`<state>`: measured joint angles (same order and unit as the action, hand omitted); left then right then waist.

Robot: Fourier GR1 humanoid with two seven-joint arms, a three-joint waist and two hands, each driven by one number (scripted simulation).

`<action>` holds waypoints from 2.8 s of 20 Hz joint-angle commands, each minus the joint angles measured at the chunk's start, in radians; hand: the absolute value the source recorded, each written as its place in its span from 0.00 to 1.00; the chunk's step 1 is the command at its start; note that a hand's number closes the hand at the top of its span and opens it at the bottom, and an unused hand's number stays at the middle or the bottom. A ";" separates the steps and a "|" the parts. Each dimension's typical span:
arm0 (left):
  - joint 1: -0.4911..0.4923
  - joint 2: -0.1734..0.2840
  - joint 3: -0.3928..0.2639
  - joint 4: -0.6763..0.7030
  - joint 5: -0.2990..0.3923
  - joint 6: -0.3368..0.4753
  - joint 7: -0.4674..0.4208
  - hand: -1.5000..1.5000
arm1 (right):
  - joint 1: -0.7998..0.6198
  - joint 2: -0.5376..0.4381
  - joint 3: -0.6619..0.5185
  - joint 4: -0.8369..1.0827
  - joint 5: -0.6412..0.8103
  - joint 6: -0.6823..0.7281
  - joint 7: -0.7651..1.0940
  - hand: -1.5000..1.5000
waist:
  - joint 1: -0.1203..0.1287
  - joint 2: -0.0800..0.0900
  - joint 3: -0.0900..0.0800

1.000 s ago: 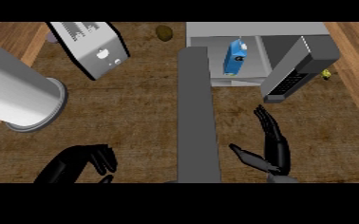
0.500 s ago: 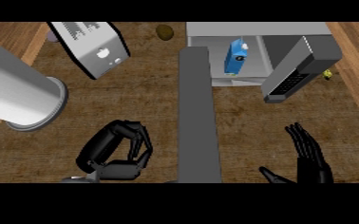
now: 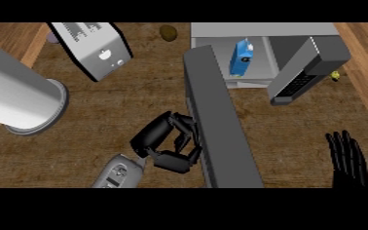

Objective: Pick up the milk, place it into the microwave and close the microwave

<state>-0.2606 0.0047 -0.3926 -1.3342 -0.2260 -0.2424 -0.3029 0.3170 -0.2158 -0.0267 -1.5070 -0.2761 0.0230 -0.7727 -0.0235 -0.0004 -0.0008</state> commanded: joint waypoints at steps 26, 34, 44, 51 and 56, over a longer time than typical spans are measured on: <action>-0.512 -0.004 -0.503 0.361 0.666 0.531 -0.021 1.00 | -0.084 -0.169 0.045 -0.402 -0.148 0.212 0.245 0.00 | -0.225 0.046 -0.006; -0.661 -0.005 -0.470 0.433 0.762 0.568 -0.010 1.00 | -0.110 -0.210 0.023 -0.446 -0.189 0.234 0.286 0.00 | -0.309 0.060 -0.003; -0.776 -0.004 -0.442 0.521 0.847 0.616 -0.025 1.00 | -0.151 -0.255 0.012 -0.488 -0.247 0.260 0.346 0.00 | -0.365 0.078 -0.001; -0.842 -0.003 -0.424 0.576 0.888 0.643 -0.031 1.00 | -0.165 -0.301 -0.002 -0.505 -0.272 0.286 0.382 0.00 | -0.408 0.089 0.001; -0.868 -0.002 -0.416 0.608 0.910 0.668 -0.031 1.00 | -0.187 -0.322 -0.032 -0.514 -0.296 0.283 0.396 0.00 | -0.432 0.095 0.001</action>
<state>-1.0566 0.0488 -0.8113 -0.7506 0.6704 0.4285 -0.3325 0.1447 -0.5190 -0.0398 -2.0150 -0.5594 0.3063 -0.3908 -0.4284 0.0877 -0.0016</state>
